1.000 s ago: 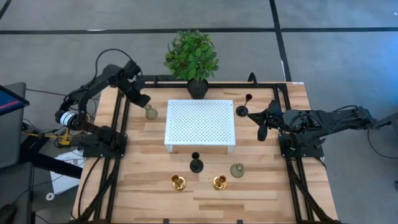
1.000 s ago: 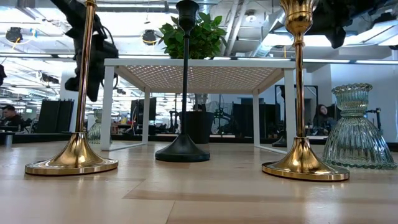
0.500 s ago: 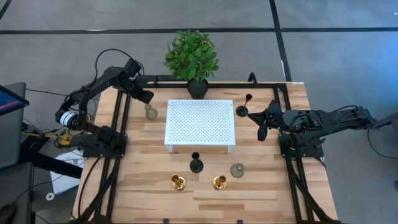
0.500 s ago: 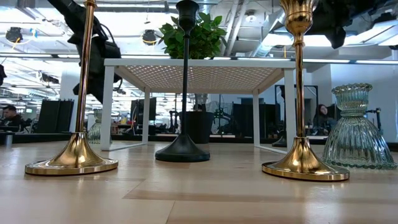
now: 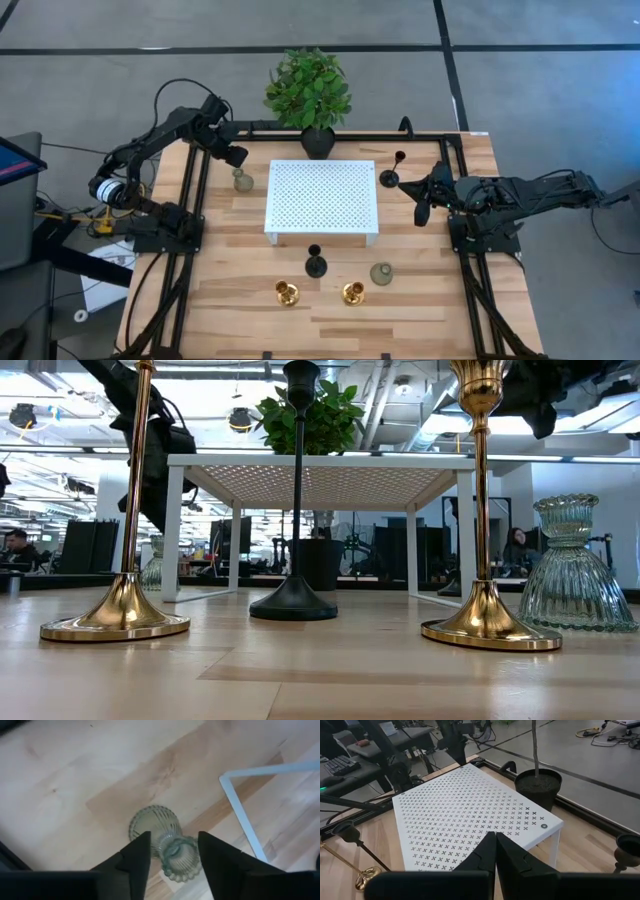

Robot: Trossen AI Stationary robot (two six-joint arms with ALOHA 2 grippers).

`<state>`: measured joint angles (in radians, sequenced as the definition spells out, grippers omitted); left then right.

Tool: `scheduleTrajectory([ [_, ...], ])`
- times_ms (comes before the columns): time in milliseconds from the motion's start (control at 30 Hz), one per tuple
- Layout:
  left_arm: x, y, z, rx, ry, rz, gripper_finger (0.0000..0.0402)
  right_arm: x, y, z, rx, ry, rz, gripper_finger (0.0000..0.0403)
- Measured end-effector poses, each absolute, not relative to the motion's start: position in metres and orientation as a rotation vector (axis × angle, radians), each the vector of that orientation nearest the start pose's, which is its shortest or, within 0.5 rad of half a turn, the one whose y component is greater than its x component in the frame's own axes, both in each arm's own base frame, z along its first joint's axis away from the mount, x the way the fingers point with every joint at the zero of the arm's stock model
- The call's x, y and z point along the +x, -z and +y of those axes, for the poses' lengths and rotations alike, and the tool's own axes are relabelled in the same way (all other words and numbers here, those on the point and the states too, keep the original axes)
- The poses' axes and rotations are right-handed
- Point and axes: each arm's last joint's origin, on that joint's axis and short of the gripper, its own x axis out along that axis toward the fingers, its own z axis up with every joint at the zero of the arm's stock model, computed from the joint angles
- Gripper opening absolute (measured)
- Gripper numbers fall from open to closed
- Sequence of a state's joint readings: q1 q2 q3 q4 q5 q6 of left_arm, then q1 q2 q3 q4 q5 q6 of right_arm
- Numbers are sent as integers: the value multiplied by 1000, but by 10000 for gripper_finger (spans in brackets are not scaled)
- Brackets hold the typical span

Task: Pick & Place candle stick holders
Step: Put the left green candle holder on the shelf

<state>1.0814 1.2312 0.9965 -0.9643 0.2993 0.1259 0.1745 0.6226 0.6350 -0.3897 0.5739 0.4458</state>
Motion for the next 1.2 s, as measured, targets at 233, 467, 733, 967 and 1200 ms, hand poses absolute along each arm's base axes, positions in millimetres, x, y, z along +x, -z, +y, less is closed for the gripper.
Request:
scheduleTrajectory([
  [233, 108, -242, 181, -723, -594, 1044, 172, 136, -286, 8, 296, 464, 259, 0],
  [467, 105, -219, 173, -776, -559, 1077, 145, 136, -285, 8, 291, 467, 270, 0],
  [733, 106, -216, 174, -790, -576, 1052, 96, 136, -285, 8, 290, 467, 271, 0],
  [967, 105, -217, 174, -779, -609, 1058, 33, 136, -285, 8, 290, 467, 272, 0],
  [1200, 93, -232, 160, -715, -725, 1076, 33, 136, -285, 8, 290, 467, 272, 0],
])
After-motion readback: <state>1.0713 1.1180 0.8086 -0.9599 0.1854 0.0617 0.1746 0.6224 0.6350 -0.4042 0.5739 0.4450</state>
